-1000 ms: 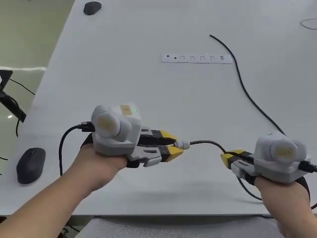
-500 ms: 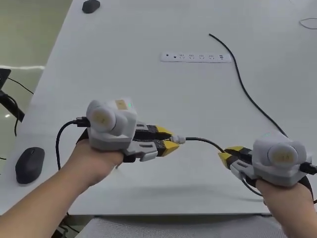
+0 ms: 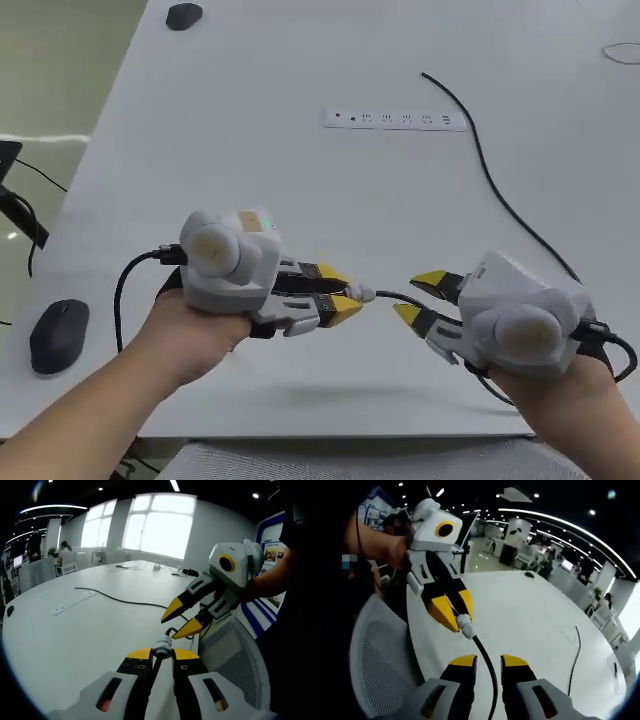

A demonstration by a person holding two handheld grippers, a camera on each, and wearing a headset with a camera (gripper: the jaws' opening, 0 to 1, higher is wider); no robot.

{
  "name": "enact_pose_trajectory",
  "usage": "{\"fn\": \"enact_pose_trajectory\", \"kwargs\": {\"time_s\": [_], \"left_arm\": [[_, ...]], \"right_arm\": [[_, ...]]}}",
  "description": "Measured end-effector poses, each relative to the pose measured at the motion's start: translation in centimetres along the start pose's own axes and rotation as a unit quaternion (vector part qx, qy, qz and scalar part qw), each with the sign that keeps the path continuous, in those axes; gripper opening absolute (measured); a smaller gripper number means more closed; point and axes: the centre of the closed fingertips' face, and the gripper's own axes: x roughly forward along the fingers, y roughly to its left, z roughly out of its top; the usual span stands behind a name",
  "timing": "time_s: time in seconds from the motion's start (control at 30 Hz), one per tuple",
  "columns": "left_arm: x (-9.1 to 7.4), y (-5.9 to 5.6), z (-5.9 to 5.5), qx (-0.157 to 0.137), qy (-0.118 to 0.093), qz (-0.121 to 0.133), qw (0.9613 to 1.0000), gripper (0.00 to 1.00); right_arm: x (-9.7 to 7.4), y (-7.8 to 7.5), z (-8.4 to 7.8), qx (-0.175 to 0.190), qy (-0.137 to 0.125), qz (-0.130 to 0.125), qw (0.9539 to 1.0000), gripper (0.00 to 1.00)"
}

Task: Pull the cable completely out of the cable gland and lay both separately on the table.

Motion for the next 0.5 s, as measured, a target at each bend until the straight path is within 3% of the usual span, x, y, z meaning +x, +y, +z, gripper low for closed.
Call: {"fn": "enact_pose_trajectory", "kwargs": {"time_s": [0.23, 0.5], "left_arm": [[0.1, -0.2, -0.3, 0.003, 0.006, -0.001, 1.0000, 0.15], [0.2, -0.2, -0.3, 0.004, 0.007, -0.003, 1.0000, 0.15]], "right_arm": [[0.6, 0.8, 1.0, -0.037, -0.003, 0.010, 0.9993, 0.10], [0.9, 1.2, 0.9, -0.058, 0.003, 0.022, 0.9980, 0.02]]}}
